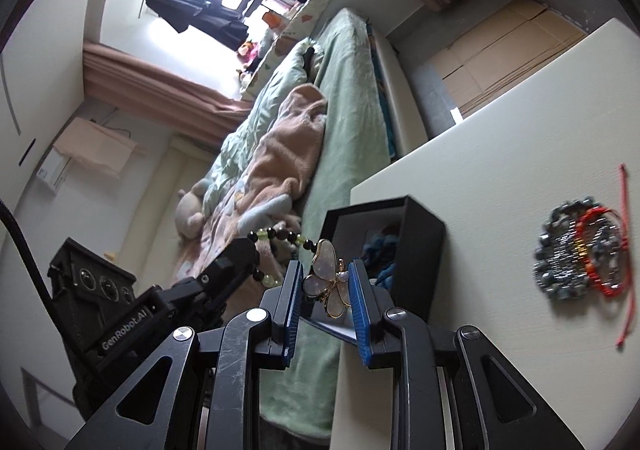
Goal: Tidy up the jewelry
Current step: 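Open both tools to drop the bracelets into the black box, then move both tools back to the remaining bracelets on the table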
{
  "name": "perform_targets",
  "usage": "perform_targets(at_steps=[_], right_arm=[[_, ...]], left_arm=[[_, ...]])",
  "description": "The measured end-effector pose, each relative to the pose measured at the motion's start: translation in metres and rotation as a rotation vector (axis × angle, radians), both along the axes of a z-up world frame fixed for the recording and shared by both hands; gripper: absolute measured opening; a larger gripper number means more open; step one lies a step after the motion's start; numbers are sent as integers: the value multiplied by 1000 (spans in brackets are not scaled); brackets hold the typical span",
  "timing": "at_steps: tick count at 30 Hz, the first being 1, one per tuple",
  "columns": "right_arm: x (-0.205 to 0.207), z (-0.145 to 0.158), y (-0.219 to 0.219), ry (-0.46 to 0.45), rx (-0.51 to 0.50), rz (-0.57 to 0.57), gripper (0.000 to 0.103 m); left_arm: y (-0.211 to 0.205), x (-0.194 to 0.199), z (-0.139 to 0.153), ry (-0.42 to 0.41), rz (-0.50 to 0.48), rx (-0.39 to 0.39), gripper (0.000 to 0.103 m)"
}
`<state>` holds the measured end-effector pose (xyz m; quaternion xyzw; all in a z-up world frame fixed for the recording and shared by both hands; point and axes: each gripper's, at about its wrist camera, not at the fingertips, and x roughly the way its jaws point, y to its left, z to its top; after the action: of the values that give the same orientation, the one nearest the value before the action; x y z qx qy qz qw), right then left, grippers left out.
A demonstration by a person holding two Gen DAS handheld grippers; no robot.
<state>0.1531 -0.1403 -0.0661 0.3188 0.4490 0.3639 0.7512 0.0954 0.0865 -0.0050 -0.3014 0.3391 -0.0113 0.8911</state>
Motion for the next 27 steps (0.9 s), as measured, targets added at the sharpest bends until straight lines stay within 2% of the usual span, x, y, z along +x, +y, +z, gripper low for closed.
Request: perform_targets(at_steps=[1,4,13,17,18,19,21,22,27], right_arm=[[0,-2,8,4,-8,9,25],[3,-10,21,44,-59,41,45],[-2,-5,0,28,-86,-17,45],[-6,1,-13,19,-93,-32,45],[-6,2,-15,18,-93,-34,45],[-7,3,-19,19,-96,-37,45],[-7,4,-26,16,-99,-45,45],[-8,5,-30,15,-101,-52,45],[-9,12,-58,4,-117,-107,45]], left_arm=[[2,0,-1,4,7,-3,8],[7,2,-4,16,13,-5,8],[1,5,-9,36,13,20,8],[-5,11,-9,76,27,63,11],[-7,13,-10,91,23,69,21],[-9,14,-12,101,18,67,36],[-10,13,-14,96,25,60,56],[-11,12,-13,87,35,60,59],[-22,13,-13,83,14,78,59]])
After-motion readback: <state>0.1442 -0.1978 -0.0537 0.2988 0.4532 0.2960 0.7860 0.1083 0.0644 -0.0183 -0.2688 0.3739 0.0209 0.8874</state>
